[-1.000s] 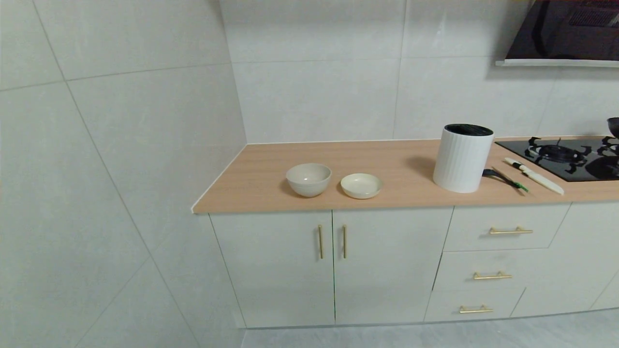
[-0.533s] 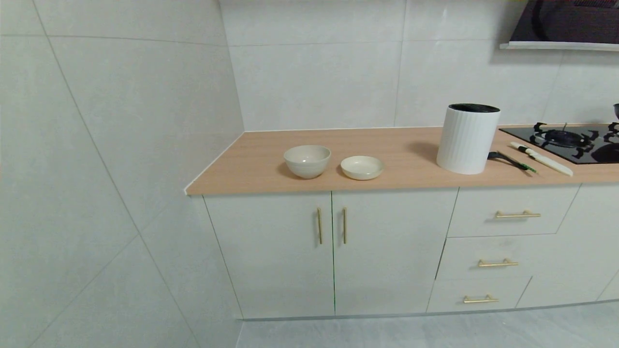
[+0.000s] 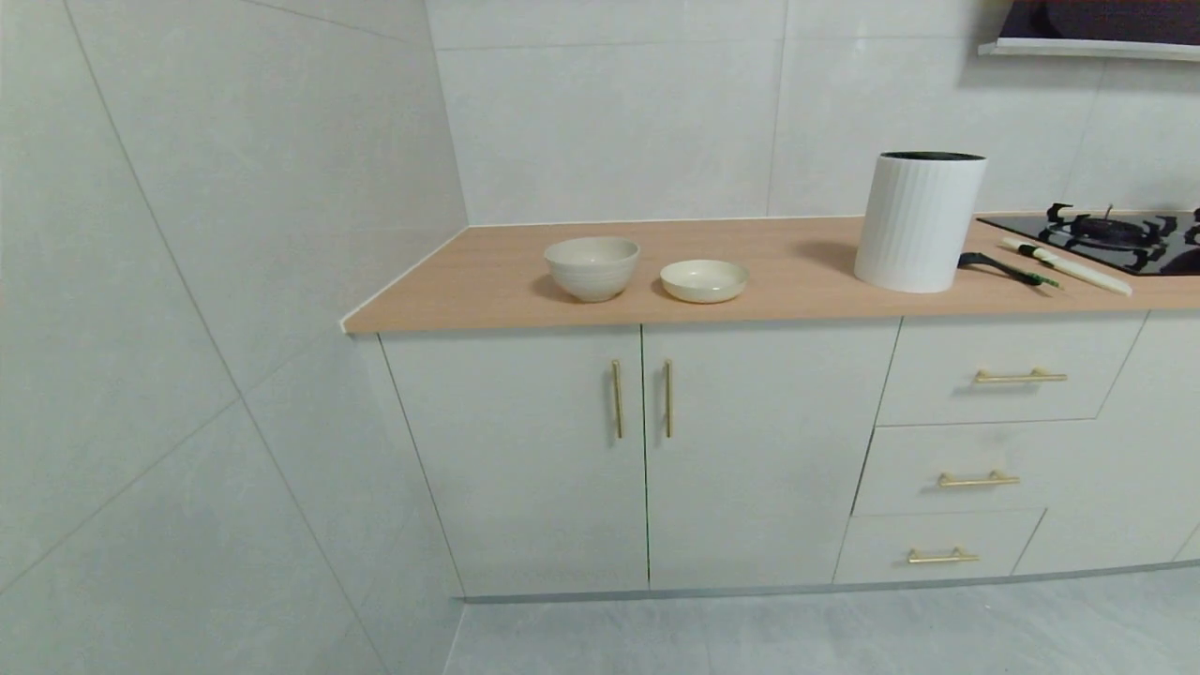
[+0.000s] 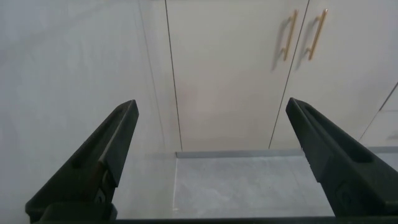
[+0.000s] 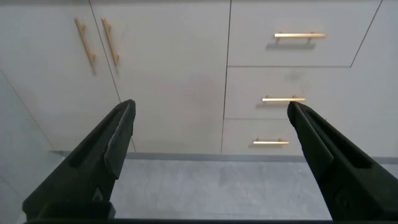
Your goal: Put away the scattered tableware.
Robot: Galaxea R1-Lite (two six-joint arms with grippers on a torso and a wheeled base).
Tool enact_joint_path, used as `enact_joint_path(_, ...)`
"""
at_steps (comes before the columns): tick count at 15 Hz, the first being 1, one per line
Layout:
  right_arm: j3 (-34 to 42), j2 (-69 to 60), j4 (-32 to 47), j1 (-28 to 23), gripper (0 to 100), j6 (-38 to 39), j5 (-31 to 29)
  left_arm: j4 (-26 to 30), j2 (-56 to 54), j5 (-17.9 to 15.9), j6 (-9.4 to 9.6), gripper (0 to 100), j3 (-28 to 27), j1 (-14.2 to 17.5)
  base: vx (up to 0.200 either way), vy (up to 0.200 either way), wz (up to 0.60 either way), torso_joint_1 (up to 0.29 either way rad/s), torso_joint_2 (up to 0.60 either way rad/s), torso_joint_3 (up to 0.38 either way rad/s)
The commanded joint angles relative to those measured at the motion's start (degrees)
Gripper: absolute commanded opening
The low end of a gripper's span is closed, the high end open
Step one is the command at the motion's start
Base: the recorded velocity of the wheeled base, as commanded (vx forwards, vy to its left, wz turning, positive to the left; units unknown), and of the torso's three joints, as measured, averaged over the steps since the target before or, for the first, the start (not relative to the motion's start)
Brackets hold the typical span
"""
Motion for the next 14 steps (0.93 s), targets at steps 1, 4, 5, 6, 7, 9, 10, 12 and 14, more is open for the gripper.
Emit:
enact_joint_path(1,0.0,0.0,-0.02,0.02,100,-0.01,0.04,-0.01,0.02,0.0,-0.01,100,0.0,0.02,0.0,0.0,0.0,-0.173,0.47,0.29)
enact_joint_path(4,0.0,0.0,-0.02,0.02,100,-0.01,0.04,-0.01,0.02,0.0,-0.01,100,0.0,0.02,0.0,0.0,0.0,-0.165,0.46,0.304)
enact_joint_path(5,0.0,0.0,-0.02,0.02,100,-0.01,0.04,-0.01,0.02,0.0,-0.01,100,0.0,0.02,0.0,0.0,0.0,-0.149,0.46,0.32)
enact_joint_path(6,0.0,0.0,-0.02,0.02,100,-0.01,0.04,-0.01,0.02,0.0,-0.01,100,0.0,0.02,0.0,0.0,0.0,-0.139,0.43,0.3)
enact_joint_path(7,0.0,0.0,-0.02,0.02,100,-0.01,0.04,-0.01,0.02,0.0,-0.01,100,0.0,0.02,0.0,0.0,0.0,-0.124,0.45,0.325)
enact_joint_path(9,0.0,0.0,-0.02,0.02,100,-0.01,0.04,-0.01,0.02,0.0,-0.01,100,0.0,0.02,0.0,0.0,0.0,-0.107,0.44,0.337)
enact_joint_path(10,0.0,0.0,-0.02,0.02,100,-0.01,0.04,-0.01,0.02,0.0,-0.09,100,0.0,0.02,0.0,0.0,0.0,-0.041,0.28,0.232)
enact_joint_path(12,0.0,0.0,-0.02,0.02,100,-0.01,0.04,-0.01,0.02,0.0,-0.01,100,0.0,0.02,0.0,0.0,0.0,-0.032,0.13,0.085)
enact_joint_path(14,0.0,0.0,-0.02,0.02,100,-0.01,0.04,-0.01,0.02,0.0,-0.01,100,0.0,0.02,0.0,0.0,0.0,-0.011,0.03,0.016)
